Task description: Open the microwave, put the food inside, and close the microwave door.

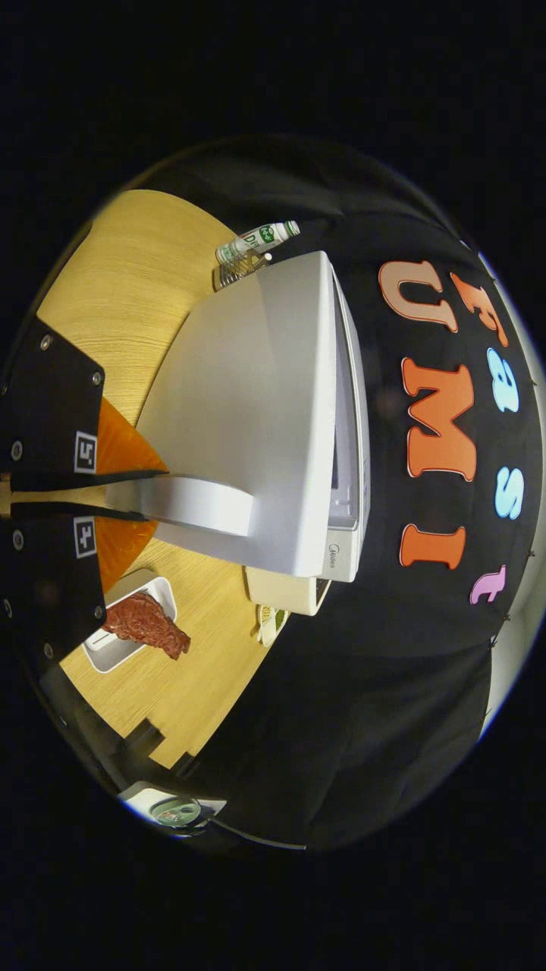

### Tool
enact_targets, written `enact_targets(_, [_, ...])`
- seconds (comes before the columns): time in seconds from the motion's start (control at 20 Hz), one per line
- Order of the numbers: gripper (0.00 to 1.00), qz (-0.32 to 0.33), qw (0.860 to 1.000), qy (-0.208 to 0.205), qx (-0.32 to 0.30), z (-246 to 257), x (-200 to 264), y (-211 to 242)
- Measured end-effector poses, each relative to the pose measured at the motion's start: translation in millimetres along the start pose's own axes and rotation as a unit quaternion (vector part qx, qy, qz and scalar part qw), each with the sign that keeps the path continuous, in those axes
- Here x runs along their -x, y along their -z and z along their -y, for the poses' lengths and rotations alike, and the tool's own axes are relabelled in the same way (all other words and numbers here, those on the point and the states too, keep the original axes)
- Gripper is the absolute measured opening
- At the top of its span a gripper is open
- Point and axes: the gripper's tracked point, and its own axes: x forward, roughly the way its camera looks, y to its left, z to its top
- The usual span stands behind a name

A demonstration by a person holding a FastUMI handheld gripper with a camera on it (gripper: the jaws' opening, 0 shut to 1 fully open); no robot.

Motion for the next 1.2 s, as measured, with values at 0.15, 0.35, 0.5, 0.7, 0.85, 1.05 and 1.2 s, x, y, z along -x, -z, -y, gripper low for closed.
enact_targets(0.15, [0.06, 0.004, 1.000, 0.023, 0.004, -16, 27, 12])
enact_targets(0.35, [0.09, -0.007, 0.999, 0.032, -0.017, -41, 58, 29])
enact_targets(0.5, [0.10, -0.009, 1.000, 0.020, 0.001, -72, 87, 41])
enact_targets(0.7, [0.11, 0.003, 0.999, -0.017, 0.036, -120, 118, 53])
enact_targets(0.85, [0.13, 0.009, 0.998, -0.047, 0.051, -154, 136, 59])
enact_targets(1.05, [0.17, 0.024, 0.991, -0.099, 0.081, -199, 161, 59])
enact_targets(1.2, [0.34, 0.037, 0.982, -0.143, 0.117, -228, 182, 60])
